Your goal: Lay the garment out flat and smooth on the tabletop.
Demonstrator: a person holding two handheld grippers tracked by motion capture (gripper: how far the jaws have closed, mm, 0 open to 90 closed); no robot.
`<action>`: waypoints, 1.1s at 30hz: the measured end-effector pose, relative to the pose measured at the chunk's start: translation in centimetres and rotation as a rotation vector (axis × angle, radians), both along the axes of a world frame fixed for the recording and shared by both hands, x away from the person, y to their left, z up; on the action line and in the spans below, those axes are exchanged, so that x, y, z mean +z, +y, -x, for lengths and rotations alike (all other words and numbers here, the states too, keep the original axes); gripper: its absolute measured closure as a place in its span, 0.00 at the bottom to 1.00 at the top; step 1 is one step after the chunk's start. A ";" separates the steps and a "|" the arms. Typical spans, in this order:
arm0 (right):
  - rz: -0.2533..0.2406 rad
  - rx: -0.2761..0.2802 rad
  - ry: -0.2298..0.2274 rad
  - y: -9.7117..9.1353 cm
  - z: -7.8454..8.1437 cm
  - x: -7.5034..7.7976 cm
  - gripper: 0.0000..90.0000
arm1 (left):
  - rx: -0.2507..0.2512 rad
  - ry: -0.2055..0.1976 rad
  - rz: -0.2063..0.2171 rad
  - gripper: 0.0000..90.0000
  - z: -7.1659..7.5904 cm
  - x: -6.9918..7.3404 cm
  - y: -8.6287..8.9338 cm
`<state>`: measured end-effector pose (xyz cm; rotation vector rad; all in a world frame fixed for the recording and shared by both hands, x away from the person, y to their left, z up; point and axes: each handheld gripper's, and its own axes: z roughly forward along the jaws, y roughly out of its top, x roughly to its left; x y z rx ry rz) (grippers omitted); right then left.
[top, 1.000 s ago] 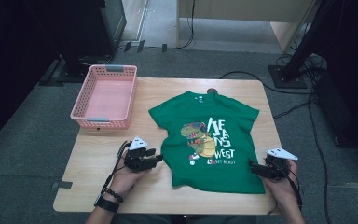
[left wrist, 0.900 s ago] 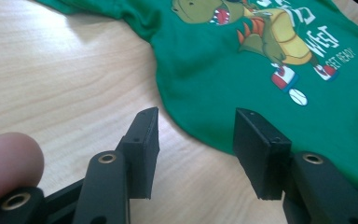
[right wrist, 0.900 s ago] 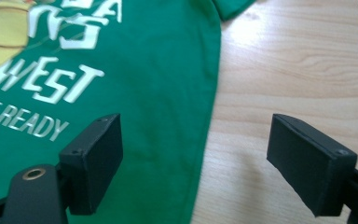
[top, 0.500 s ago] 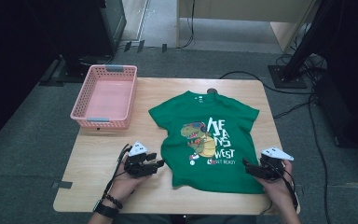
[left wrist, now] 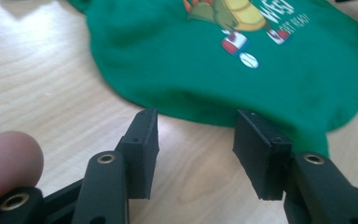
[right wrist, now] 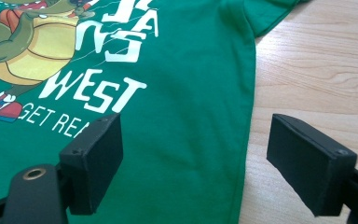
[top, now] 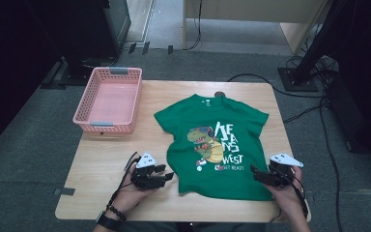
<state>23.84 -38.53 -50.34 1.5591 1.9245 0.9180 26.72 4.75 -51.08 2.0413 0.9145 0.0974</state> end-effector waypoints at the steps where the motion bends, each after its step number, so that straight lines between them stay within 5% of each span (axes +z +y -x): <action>1: -0.001 0.001 0.000 0.0 0.0 0.0 0.20 | -0.013 -0.001 -0.003 0.57 0.1 0.0 0.0; 7: 0.002 0.003 0.005 0.0 -0.1 -0.2 0.20 | -0.118 0.009 -0.005 0.51 1.0 0.0 -0.7; 14: 0.007 -0.004 0.013 -0.2 -0.2 -0.6 0.20 | -0.244 -0.003 -0.088 0.46 2.6 -0.1 -2.9; 16: 0.008 -0.007 0.016 -0.2 -0.2 -0.7 0.20 | -0.241 -0.022 -0.108 0.50 2.9 -0.1 -3.6; 19: 0.011 -0.010 0.017 -0.2 -0.3 -0.8 0.21 | -0.213 -0.066 -0.125 0.78 3.4 0.0 -4.1; 21: 0.010 -0.011 0.017 -0.3 -0.3 -0.8 0.21 | -0.203 -0.074 -0.060 0.89 3.4 0.7 -4.0; 23: 0.010 -0.014 0.018 -0.3 -0.3 -0.8 0.21 | -0.209 -0.094 0.032 0.89 3.5 1.9 -3.5; 27: 0.009 -0.021 0.021 -0.4 -0.4 -1.0 0.21 | -0.190 -0.135 0.215 0.59 3.1 3.8 -1.7; 33: 0.013 -0.024 0.025 -0.5 -0.4 -1.1 0.21 | -0.047 -0.112 0.226 0.52 1.4 3.0 0.9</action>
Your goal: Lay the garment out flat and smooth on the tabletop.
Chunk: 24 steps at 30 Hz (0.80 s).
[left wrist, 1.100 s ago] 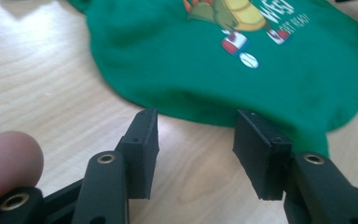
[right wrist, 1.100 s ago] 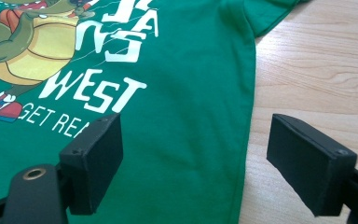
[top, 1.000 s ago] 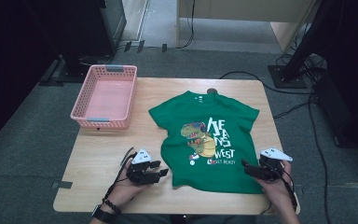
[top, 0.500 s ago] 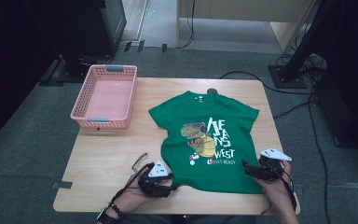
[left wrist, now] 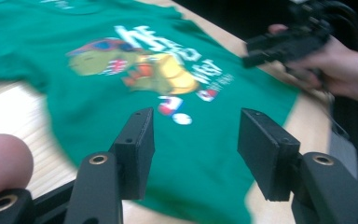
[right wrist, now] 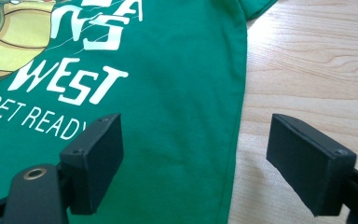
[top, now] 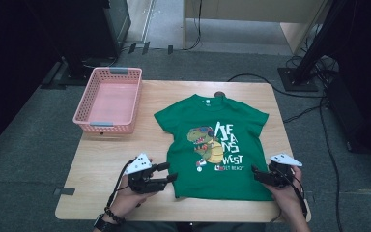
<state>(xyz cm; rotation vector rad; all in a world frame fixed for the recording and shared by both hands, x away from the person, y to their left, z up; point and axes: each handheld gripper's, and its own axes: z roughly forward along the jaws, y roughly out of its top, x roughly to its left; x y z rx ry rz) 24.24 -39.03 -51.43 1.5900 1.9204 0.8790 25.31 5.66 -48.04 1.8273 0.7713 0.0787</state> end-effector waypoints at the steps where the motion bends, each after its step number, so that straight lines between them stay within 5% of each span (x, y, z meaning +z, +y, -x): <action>1: 0.000 -0.001 0.001 0.0 0.0 0.0 0.21 | 0.023 0.007 0.000 0.52 -0.2 -0.2 0.2; 8: 0.005 0.003 0.005 0.0 -0.1 -0.2 0.21 | 0.078 0.018 -0.046 0.42 -0.5 -1.3 -0.1; 15: -0.003 -0.008 0.002 -0.3 0.0 -0.3 0.21 | 0.134 0.025 -0.037 0.32 -0.7 -1.3 0.5; 24: -0.007 -0.007 -0.001 -0.4 0.0 -0.3 0.20 | 0.145 0.038 -0.062 0.12 -1.1 -1.4 0.8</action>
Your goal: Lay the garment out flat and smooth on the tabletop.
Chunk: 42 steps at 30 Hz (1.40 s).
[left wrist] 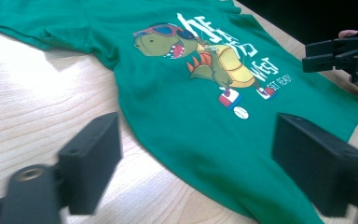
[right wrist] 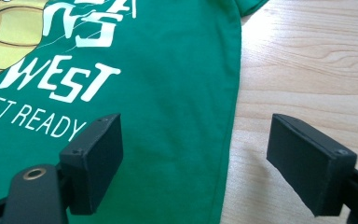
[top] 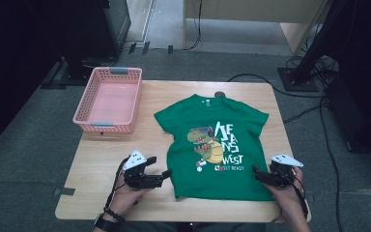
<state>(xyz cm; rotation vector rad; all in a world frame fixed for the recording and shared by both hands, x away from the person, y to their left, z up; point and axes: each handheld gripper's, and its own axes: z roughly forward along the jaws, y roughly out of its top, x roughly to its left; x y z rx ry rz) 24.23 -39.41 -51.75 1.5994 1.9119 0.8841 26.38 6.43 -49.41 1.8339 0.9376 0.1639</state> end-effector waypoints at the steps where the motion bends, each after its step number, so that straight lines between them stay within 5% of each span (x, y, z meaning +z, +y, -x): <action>1: 0.001 0.001 -0.001 0.0 0.0 0.0 0.20 | 0.008 -0.002 -0.007 0.10 0.0 0.0 0.0; 18: -0.003 0.012 -0.015 -0.1 0.1 0.0 0.12 | 0.117 -0.036 -0.063 0.10 -0.6 0.0 2.2; 31: -0.038 -0.085 -0.062 -2.3 1.4 0.3 0.09 | 0.183 -0.039 -0.062 0.10 -1.1 0.2 4.1; 42: -0.027 -0.123 -0.042 -3.8 2.5 -0.4 0.09 | 0.229 -0.042 -0.062 0.10 -1.4 0.4 5.6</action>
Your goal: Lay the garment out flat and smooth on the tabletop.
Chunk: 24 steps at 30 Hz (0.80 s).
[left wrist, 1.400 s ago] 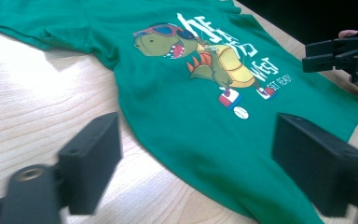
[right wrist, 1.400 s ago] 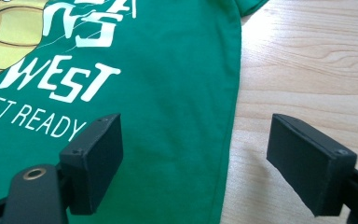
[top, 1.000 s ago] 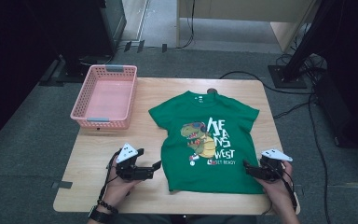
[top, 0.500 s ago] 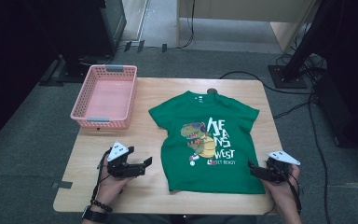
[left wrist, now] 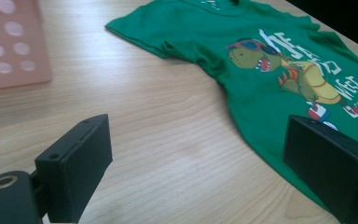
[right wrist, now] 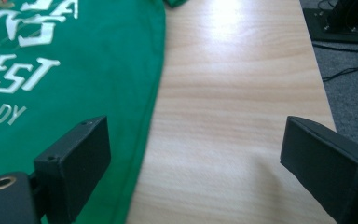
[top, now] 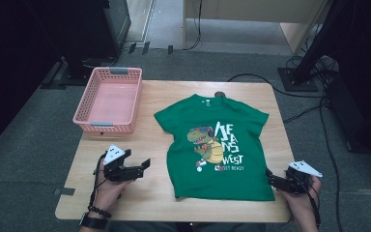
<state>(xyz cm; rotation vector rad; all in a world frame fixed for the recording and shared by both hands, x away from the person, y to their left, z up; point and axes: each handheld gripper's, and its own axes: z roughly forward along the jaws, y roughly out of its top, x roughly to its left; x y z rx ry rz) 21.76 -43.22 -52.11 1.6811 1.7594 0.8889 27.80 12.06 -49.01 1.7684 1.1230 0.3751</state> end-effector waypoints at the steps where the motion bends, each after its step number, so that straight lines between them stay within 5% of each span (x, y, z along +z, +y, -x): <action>1: -0.001 -0.005 0.001 -0.1 0.1 -0.1 0.09 | 0.006 -0.001 0.002 0.10 0.0 0.0 0.2; 18: 0.030 -0.034 0.061 -0.5 0.4 -0.6 0.09 | 0.132 -0.020 0.012 0.10 -0.5 1.0 4.5; 24: 0.030 -0.032 0.061 -0.5 0.4 -0.6 0.09 | 0.189 -0.004 -0.031 0.10 -0.6 0.8 5.7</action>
